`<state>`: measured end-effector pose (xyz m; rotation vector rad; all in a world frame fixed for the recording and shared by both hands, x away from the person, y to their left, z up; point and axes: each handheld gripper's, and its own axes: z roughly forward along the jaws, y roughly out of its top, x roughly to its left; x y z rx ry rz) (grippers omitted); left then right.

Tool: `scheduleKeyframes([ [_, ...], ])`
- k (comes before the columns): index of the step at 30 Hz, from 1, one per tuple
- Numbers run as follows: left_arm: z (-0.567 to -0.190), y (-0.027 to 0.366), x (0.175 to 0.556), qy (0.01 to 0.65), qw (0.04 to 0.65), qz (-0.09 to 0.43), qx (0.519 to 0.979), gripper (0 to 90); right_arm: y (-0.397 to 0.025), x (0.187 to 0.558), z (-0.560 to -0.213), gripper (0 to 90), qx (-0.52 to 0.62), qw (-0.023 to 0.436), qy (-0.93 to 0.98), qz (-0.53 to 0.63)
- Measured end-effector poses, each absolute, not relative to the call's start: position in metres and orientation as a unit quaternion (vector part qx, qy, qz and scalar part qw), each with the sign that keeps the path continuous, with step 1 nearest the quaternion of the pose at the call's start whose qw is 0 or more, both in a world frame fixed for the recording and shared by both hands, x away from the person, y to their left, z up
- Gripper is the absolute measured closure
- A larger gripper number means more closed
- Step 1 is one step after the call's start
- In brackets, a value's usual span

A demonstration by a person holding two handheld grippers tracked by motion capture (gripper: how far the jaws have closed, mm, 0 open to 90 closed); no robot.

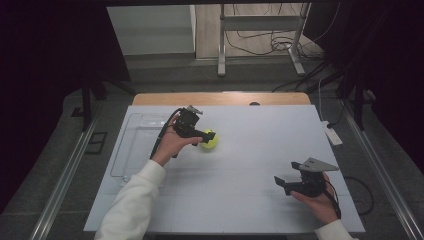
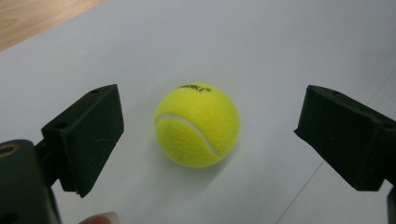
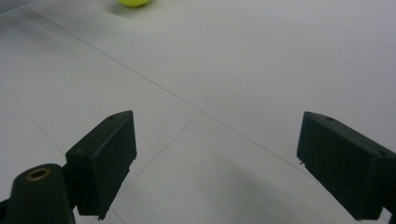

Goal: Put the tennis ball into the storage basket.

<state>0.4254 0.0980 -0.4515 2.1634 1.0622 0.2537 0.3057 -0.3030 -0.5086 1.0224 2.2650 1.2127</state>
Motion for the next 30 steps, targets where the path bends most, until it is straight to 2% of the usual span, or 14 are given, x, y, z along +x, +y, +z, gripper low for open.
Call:
scheduleKeyframes([
  [30, -0.474, 0.086, 0.443, 0.416, 0.326, 0.074, 0.846, 7.3, -0.303, 0.306, -0.509, 12.6, 0.363, 0.187, 0.806, 0.428],
])
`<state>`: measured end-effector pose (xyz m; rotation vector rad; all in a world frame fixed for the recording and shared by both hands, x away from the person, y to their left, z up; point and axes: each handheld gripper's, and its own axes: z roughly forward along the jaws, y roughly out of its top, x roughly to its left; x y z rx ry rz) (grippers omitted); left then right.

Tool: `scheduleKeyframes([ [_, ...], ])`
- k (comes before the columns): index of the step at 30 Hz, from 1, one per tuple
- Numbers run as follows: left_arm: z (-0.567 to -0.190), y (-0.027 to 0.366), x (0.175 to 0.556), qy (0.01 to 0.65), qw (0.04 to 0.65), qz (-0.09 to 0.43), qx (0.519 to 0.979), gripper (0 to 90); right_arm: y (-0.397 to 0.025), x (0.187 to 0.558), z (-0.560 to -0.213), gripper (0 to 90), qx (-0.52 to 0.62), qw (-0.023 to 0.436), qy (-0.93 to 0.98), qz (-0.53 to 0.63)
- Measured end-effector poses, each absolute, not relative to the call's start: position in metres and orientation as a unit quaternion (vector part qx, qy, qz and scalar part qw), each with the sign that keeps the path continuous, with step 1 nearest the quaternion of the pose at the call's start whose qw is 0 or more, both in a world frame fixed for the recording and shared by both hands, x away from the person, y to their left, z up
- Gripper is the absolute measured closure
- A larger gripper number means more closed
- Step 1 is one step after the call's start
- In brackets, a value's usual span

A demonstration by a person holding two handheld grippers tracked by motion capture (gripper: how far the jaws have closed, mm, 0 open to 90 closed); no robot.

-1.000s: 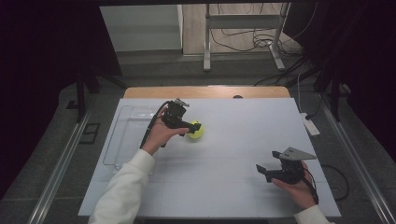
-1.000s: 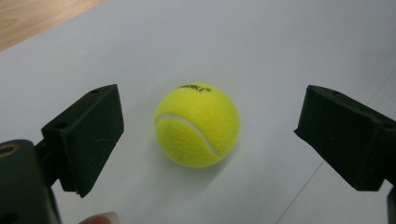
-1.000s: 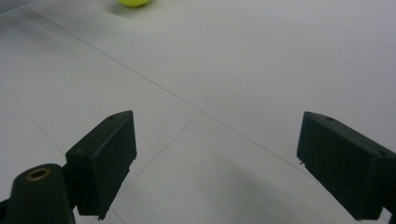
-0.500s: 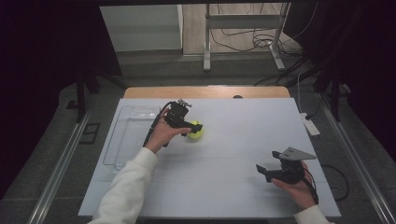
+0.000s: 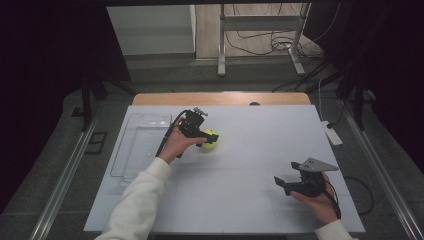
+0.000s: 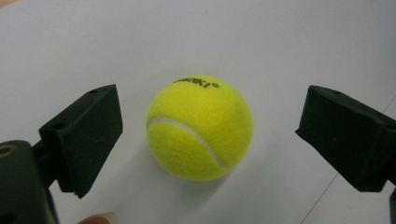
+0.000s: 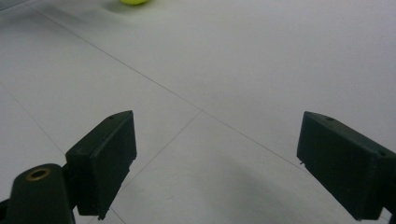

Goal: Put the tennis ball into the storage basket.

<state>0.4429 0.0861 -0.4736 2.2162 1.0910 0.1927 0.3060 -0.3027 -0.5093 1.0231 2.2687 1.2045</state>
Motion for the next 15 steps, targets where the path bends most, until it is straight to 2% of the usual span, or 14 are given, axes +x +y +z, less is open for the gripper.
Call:
scheduleKeyframes([
  [15, -0.4827, 0.0810, 0.4473, 0.415, 0.313, 0.067, 0.852, 7.4, -0.3024, 0.3062, -0.5097, 12.7, 0.363, 0.186, 0.806, 0.428],
])
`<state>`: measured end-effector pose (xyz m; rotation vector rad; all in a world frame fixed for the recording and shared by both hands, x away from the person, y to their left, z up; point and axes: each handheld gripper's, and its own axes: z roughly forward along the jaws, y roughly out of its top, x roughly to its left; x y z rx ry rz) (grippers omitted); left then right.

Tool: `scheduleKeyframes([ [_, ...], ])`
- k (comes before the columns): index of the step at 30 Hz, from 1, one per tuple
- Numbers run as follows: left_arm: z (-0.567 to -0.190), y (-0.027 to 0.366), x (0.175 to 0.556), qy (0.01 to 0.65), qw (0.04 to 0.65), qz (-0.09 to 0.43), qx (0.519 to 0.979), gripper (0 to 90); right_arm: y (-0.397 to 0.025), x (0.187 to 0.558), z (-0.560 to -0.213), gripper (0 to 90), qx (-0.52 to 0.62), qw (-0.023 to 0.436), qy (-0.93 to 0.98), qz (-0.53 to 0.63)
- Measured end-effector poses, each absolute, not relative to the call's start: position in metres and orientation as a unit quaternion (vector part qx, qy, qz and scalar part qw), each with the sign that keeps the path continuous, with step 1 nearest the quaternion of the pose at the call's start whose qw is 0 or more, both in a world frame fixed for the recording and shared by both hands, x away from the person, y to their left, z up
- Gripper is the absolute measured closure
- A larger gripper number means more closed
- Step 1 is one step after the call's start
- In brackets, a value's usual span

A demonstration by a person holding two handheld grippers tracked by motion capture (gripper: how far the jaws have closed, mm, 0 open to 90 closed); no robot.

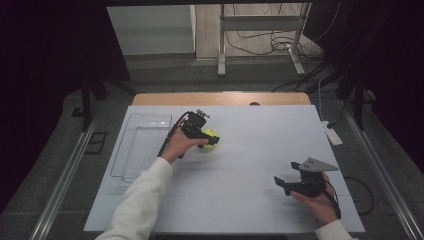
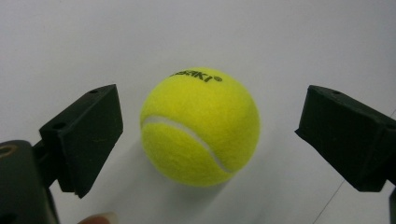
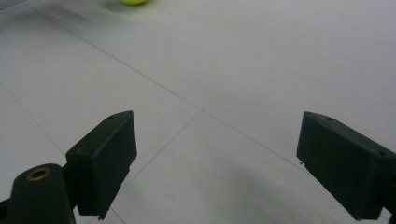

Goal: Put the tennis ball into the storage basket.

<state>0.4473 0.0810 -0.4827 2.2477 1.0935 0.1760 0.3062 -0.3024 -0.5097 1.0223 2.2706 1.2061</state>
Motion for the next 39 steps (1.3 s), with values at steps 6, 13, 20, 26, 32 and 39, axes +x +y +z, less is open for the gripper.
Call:
scheduleKeyframes([
  [6, -0.486, 0.079, 0.449, 0.416, 0.306, 0.066, 0.853, 7.6, -0.302, 0.306, -0.510, 12.7, 0.363, 0.186, 0.806, 0.429],
  [13, -0.489, 0.076, 0.451, 0.420, 0.300, 0.065, 0.854, 7.9, -0.302, 0.306, -0.510, 12.7, 0.363, 0.187, 0.807, 0.428],
  [20, -0.492, 0.074, 0.453, 0.423, 0.289, 0.067, 0.856, 9.3, -0.302, 0.306, -0.510, 12.7, 0.363, 0.185, 0.806, 0.428],
  [26, -0.497, 0.072, 0.454, 0.422, 0.278, 0.062, 0.861, 13.1, -0.303, 0.307, -0.510, 12.7, 0.364, 0.185, 0.806, 0.428],
  [32, -0.496, 0.069, 0.451, 0.408, 0.264, 0.081, 0.870, 25.6, -0.303, 0.307, -0.510, 12.7, 0.364, 0.187, 0.807, 0.426],
  [39, -0.495, 0.069, 0.449, 0.400, 0.267, 0.083, 0.873, 26.3, -0.303, 0.307, -0.510, 12.7, 0.365, 0.187, 0.806, 0.427],
])
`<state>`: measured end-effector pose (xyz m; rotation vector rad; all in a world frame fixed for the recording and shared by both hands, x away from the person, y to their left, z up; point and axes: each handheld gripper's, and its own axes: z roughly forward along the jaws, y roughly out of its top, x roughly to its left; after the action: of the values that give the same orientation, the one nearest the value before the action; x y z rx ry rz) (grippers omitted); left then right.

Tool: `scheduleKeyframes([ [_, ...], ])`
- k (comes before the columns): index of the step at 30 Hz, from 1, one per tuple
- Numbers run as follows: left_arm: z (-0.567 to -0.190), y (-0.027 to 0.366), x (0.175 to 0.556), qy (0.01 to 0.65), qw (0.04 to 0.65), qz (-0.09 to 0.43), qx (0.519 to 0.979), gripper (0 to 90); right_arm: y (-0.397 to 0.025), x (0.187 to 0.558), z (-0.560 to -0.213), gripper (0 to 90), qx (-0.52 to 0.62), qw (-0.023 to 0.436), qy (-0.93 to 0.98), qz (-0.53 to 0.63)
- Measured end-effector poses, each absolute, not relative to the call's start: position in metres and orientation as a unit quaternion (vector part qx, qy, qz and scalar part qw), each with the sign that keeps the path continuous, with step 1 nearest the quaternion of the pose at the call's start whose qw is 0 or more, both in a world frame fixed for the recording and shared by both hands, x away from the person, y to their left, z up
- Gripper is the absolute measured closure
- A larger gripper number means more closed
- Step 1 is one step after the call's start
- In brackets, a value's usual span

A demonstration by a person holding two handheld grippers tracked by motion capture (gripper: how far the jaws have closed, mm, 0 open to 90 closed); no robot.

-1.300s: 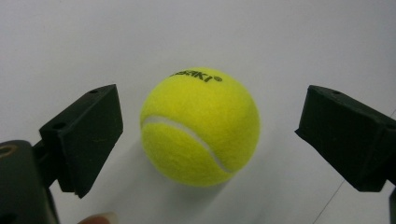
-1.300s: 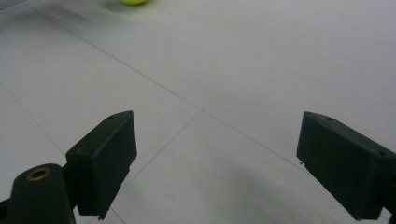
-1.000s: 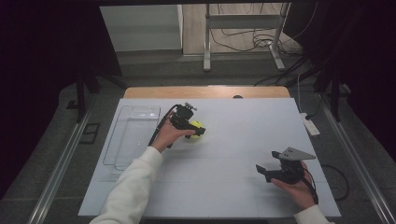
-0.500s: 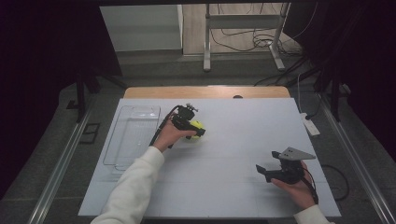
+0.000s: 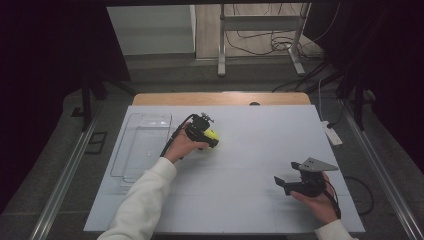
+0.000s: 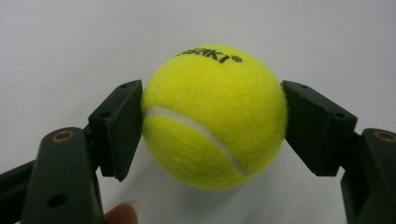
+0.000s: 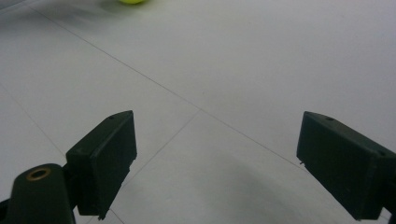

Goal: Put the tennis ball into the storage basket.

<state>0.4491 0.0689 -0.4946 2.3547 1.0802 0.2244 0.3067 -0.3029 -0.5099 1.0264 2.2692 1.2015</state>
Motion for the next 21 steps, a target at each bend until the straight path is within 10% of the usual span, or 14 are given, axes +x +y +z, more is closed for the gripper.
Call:
scheduleKeyframes([
  [21, -0.472, 0.076, 0.438, 0.387, 0.314, 0.091, 0.862, 26.5, -0.303, 0.307, -0.510, 12.8, 0.366, 0.190, 0.805, 0.427],
])
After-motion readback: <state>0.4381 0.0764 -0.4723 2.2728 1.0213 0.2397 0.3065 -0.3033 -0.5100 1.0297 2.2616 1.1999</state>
